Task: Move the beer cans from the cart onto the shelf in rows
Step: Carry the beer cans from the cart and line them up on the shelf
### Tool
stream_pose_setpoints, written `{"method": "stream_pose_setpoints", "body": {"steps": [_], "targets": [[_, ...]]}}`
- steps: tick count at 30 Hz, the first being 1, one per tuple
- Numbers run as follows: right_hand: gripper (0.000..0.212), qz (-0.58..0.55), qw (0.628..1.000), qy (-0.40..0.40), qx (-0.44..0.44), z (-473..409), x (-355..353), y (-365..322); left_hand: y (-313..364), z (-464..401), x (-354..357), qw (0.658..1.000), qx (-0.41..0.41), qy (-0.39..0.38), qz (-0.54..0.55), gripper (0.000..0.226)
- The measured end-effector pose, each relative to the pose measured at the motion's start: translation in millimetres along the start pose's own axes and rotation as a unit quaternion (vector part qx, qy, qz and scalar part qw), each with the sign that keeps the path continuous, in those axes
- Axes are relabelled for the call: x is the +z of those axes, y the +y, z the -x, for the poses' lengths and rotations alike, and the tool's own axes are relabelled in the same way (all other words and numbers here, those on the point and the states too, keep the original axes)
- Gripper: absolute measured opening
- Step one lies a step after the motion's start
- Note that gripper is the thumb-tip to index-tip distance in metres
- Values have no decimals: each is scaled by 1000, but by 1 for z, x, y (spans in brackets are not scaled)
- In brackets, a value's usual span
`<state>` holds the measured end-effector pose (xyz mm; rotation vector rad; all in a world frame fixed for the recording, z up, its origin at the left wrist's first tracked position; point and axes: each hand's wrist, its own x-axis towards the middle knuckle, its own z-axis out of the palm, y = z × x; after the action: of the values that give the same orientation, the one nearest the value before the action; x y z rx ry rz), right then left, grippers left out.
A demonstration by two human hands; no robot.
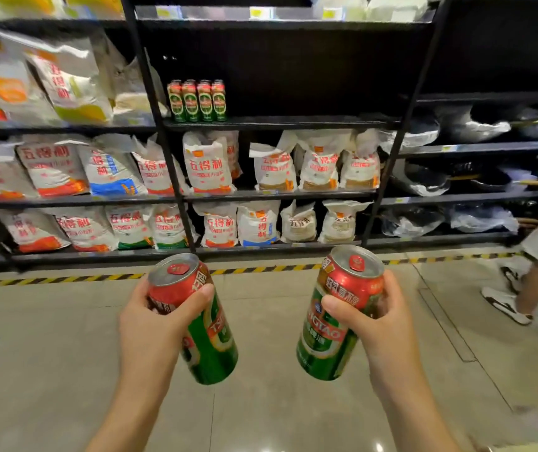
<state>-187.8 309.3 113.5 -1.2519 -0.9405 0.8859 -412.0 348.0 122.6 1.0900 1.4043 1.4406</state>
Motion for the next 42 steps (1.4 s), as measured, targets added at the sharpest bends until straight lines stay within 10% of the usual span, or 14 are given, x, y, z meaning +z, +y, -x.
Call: {"method": "stream_pose_setpoints", "body": {"steps": [42], "targets": [[59,38,994,-68,70,-720,248,106,-46,-704,239,998,-10,47,-48,43]]}}
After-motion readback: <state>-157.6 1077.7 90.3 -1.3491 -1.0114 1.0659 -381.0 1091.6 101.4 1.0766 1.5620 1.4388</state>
